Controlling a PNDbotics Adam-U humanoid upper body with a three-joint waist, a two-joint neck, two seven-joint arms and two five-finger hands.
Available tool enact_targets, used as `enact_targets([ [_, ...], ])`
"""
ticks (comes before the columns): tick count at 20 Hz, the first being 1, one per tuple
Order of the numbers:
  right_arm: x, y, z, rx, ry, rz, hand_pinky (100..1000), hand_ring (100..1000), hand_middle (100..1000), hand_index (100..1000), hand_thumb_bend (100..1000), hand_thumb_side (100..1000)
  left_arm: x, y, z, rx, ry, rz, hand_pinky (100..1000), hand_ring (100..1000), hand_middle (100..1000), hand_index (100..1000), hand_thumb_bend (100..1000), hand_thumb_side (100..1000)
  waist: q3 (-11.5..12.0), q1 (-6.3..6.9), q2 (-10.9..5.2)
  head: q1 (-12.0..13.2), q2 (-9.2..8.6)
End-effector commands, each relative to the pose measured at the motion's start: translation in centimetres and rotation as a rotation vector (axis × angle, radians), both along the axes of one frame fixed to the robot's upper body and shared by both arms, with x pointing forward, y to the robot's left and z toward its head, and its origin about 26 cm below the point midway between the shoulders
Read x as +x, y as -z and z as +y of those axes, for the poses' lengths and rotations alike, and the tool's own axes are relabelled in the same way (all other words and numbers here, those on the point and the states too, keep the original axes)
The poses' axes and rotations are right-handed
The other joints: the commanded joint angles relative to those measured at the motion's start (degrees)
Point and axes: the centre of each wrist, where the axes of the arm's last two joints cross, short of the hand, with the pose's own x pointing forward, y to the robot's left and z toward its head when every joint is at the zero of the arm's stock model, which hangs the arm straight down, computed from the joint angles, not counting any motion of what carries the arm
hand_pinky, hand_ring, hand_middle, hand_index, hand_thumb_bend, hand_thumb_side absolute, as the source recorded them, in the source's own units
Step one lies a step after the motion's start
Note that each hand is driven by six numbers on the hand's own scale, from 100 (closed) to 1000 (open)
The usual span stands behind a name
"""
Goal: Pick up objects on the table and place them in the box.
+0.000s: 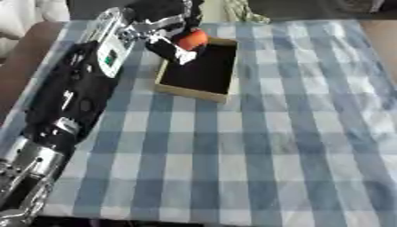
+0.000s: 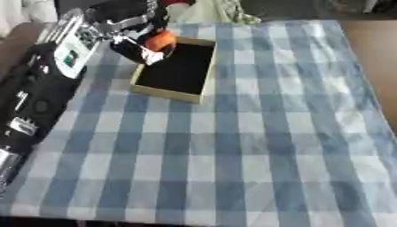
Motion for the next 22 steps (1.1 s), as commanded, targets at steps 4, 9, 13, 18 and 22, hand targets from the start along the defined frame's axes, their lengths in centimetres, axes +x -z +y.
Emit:
enact_targets([
  [4, -0.1, -1.0, 0.2, -0.017, -0.020, -0.031, 751, 759, 683, 770, 100, 624, 0.3, 0.2, -1.0, 0.022, -0.006, -0.070, 275, 502, 414, 175, 100, 244, -0.4, -0.51, -0.50, 0.5, -0.95],
  [9, -0.1, -1.0, 0.2, -0.015, -0.020, -0.031, 751, 759, 683, 770, 100, 624, 0.4, 1.2, -1.1, 0.080, -0.025, -0.093, 386, 555, 467, 323, 100, 232, -0.3, -0.44, -0.55, 0.4, -0.62],
  [13, -0.1, -1.0, 0.2, -0.015, -0.021, -0.029, 751, 760, 683, 770, 100, 624, 0.4, 1.7, -1.1, 0.126, -0.038, -0.095, 565, 665, 569, 603, 119, 257, -0.3, -0.53, -0.66, 0.2, -0.40],
  [18, -0.2, -0.9, 0.1, -0.015, -0.020, -0.025, 751, 760, 682, 770, 100, 625, 0.3, 1.5, -1.0, 0.195, -0.045, -0.130, 735, 800, 738, 855, 278, 336, -0.1, -0.63, -0.86, -0.1, -0.05],
  [22, -0.2, -0.9, 0.1, -0.017, -0.018, -0.021, 752, 760, 683, 771, 100, 625, 0.2, 1.0, -1.0, 0.252, -0.039, -0.148, 837, 859, 794, 887, 320, 375, 0.1, -0.67, -1.17, -0.3, 0.33],
])
